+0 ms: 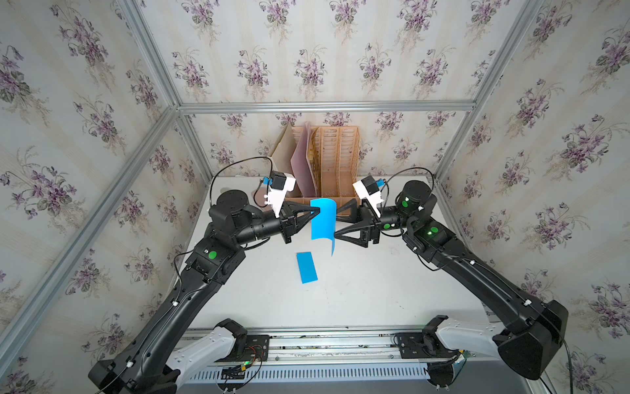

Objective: Fold the square paper along the opposite sides
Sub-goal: Fold the paper.

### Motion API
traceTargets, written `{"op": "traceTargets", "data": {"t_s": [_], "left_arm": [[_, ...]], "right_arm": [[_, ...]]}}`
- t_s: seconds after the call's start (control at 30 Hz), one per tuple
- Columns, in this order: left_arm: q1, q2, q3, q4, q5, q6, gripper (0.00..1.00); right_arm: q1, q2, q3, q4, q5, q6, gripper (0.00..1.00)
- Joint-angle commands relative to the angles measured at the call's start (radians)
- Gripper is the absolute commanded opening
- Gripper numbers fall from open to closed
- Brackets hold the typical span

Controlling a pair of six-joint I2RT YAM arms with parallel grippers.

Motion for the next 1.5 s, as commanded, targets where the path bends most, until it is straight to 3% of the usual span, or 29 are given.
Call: {"op": "traceTargets", "data": {"t_s": [0.0, 0.23, 0.83, 1.47], "left_arm": [[0.0, -0.001, 0.002, 0.016, 0.012, 0.005, 0.0], [-0.002, -0.005, -0.008, 0.022, 0.044, -0.01, 0.0], [-0.005, -0.01, -0.012, 0.026, 0.088, -0.018, 0.0], [-0.006, -0.018, -0.028, 0.033, 0.08, -0.018, 0.0]], "right_arm": [[0.015, 0.02, 0.022, -0.012, 0.013, -0.03, 0.75], [0.032, 0.059, 0.046, -0.009, 0.02, -0.035, 0.74], [0.051, 0.087, 0.047, -0.003, 0.019, -0.041, 0.5], [0.052, 0.091, 0.051, 0.004, 0.026, -0.044, 0.38]]}}
